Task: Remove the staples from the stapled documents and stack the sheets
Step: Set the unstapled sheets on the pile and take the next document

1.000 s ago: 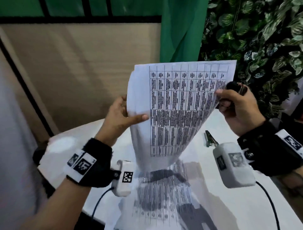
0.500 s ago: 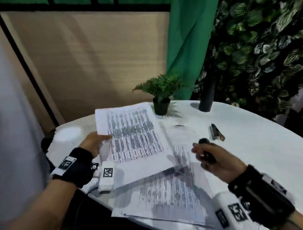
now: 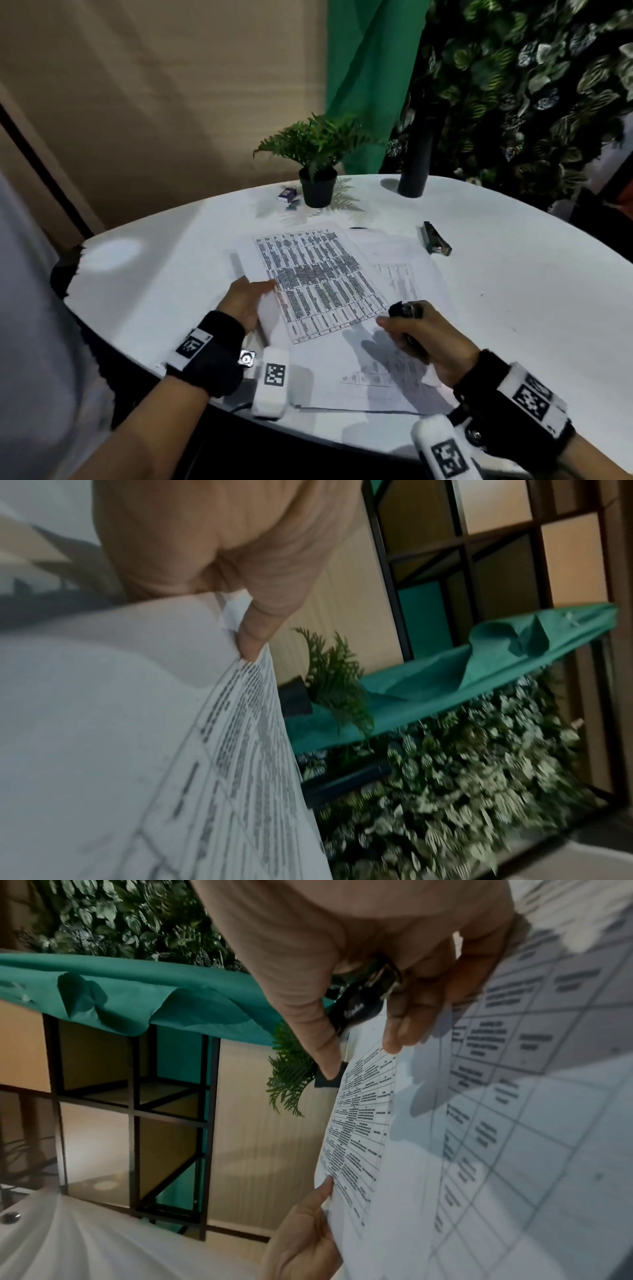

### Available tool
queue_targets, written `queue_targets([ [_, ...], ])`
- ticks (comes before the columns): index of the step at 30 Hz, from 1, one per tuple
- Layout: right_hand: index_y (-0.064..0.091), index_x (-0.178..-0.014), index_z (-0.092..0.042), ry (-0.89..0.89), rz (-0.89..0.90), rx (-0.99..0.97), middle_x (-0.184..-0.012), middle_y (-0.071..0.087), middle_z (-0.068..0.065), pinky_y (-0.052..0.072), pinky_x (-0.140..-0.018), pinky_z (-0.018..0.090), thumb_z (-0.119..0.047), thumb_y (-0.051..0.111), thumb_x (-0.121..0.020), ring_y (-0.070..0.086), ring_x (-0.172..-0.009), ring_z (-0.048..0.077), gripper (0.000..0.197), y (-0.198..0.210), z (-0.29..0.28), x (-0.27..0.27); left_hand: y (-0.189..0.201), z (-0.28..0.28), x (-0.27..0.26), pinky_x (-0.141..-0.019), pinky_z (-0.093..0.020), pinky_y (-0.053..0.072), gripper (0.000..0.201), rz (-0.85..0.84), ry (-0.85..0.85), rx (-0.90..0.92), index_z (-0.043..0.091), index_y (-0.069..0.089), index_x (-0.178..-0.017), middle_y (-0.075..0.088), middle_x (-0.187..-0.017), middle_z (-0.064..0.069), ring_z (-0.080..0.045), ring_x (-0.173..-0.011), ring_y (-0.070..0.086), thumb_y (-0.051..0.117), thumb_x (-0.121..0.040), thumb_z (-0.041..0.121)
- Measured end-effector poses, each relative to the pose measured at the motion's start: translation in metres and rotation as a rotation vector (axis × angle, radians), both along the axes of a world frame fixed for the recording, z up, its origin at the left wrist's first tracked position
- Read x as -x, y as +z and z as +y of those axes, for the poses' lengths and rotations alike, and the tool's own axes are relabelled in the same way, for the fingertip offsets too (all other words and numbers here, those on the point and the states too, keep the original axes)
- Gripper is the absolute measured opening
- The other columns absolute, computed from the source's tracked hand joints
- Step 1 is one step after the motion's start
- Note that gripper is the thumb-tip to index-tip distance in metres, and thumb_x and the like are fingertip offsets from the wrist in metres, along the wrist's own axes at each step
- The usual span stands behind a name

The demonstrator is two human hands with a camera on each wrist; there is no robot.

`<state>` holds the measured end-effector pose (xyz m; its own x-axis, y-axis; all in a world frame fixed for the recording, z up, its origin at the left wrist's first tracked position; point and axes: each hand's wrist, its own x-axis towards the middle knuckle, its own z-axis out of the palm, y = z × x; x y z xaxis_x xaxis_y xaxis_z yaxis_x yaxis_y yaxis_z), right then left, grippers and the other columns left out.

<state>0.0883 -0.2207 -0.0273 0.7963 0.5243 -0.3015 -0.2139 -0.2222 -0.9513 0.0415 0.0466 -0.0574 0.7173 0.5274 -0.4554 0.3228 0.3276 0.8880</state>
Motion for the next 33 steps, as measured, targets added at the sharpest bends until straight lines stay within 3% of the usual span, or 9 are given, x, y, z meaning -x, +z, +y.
queue_targets([
  [4, 0.034, -0.064, -0.013, -0.07, -0.022, 0.024, -0.054, 0.031, 0.007, 0.022, -0.034, 0.013, -0.008, 0.068, -0.082, 0.025, -0.04, 0.013, 0.039, -0.004, -0.019, -0.007, 0.013, -0.015, -0.005, -0.041, -0.015, 0.043, 0.012, -0.036, -0.086, -0.09, -0.002, 0.058, -0.08, 0.06, -0.064, -0.007, -0.015, -0.055, 0.058, 0.055, -0.091, 0.0],
  [6, 0.036, -0.06, -0.013, -0.056, -0.042, 0.034, -0.055, 0.03, 0.008, 0.021, -0.036, 0.014, -0.008, 0.068, -0.082, 0.024, -0.04, 0.014, 0.04, -0.004, -0.023, -0.008, 0.025, 0.005, -0.005, -0.037, -0.015, 0.035, 0.018, -0.026, -0.067, -0.169, 0.002, 0.064, -0.073, 0.054, -0.05, -0.003, -0.003, -0.033, 0.047, 0.056, -0.089, 0.003],
  [8, 0.039, -0.06, -0.011, -0.04, -0.046, 0.052, -0.055, 0.033, 0.008, 0.023, -0.035, 0.013, -0.008, 0.069, -0.081, 0.027, -0.038, 0.013, 0.037, -0.003, -0.022, -0.008, 0.045, 0.049, -0.001, -0.033, -0.012, 0.027, 0.009, 0.025, -0.018, -0.269, 0.005, 0.054, -0.089, 0.043, -0.046, -0.003, -0.001, -0.024, 0.034, 0.061, -0.088, 0.01],
  [10, 0.045, -0.071, -0.009, -0.086, -0.014, 0.073, -0.059, 0.04, 0.009, 0.031, -0.037, 0.015, -0.005, 0.071, -0.079, 0.038, -0.043, 0.013, 0.028, -0.005, -0.021, -0.008, 0.053, 0.109, 0.0, -0.048, -0.014, 0.044, 0.04, 0.097, -0.014, -0.349, -0.001, 0.057, -0.088, 0.055, -0.05, -0.007, -0.009, -0.039, 0.049, 0.081, -0.072, 0.027],
  [12, 0.047, -0.088, -0.009, -0.152, 0.047, 0.085, -0.068, 0.049, 0.008, 0.045, -0.047, 0.021, -0.002, 0.074, -0.076, 0.048, -0.056, 0.016, 0.031, -0.008, -0.021, -0.009, 0.049, 0.164, 0.003, -0.077, -0.036, 0.046, 0.07, 0.257, -0.061, -0.457, -0.003, 0.063, -0.106, 0.066, -0.089, -0.018, -0.024, -0.076, 0.057, 0.089, -0.056, 0.037],
  [17, 0.044, -0.076, -0.01, -0.069, 0.016, 0.165, -0.073, 0.046, 0.018, 0.04, -0.044, 0.02, 0.002, 0.072, -0.076, 0.046, -0.056, 0.021, 0.03, -0.003, -0.021, -0.007, 0.05, 0.188, 0.013, -0.09, -0.044, 0.042, 0.053, 0.647, -0.118, -0.865, -0.011, 0.052, -0.124, 0.054, -0.126, -0.03, -0.042, -0.111, 0.054, 0.067, -0.087, 0.024],
  [23, 0.044, -0.07, -0.01, -0.029, -0.006, 0.207, -0.071, 0.048, 0.021, 0.029, -0.042, 0.02, -0.002, 0.07, -0.079, 0.04, -0.055, 0.02, 0.029, -0.001, -0.021, -0.01, 0.04, 0.189, 0.014, -0.091, -0.042, 0.043, 0.06, 0.743, -0.202, -0.942, -0.014, 0.05, -0.124, 0.053, -0.128, -0.032, -0.043, -0.115, 0.053, 0.071, -0.084, 0.025],
  [28, 0.045, -0.072, -0.01, -0.03, 0.02, 0.189, -0.068, 0.049, 0.017, 0.031, -0.045, 0.022, -0.002, 0.071, -0.079, 0.045, -0.055, 0.02, 0.028, -0.005, -0.022, -0.016, 0.062, 0.161, -0.006, -0.101, -0.043, 0.038, 0.069, 0.561, -0.072, -1.105, -0.002, 0.04, -0.136, 0.047, -0.136, -0.027, -0.04, -0.125, 0.046, 0.074, -0.08, 0.023],
  [33, 0.048, -0.082, -0.007, -0.021, 0.036, 0.189, -0.069, 0.052, 0.016, 0.035, -0.041, 0.018, -0.007, 0.075, -0.075, 0.051, -0.055, 0.018, 0.027, -0.014, -0.021, -0.022, 0.067, 0.061, -0.056, -0.095, -0.027, 0.035, 0.051, 0.395, -0.49, -1.157, 0.005, 0.053, -0.124, 0.052, -0.131, -0.015, -0.028, -0.121, 0.048, 0.07, -0.083, 0.031],
])
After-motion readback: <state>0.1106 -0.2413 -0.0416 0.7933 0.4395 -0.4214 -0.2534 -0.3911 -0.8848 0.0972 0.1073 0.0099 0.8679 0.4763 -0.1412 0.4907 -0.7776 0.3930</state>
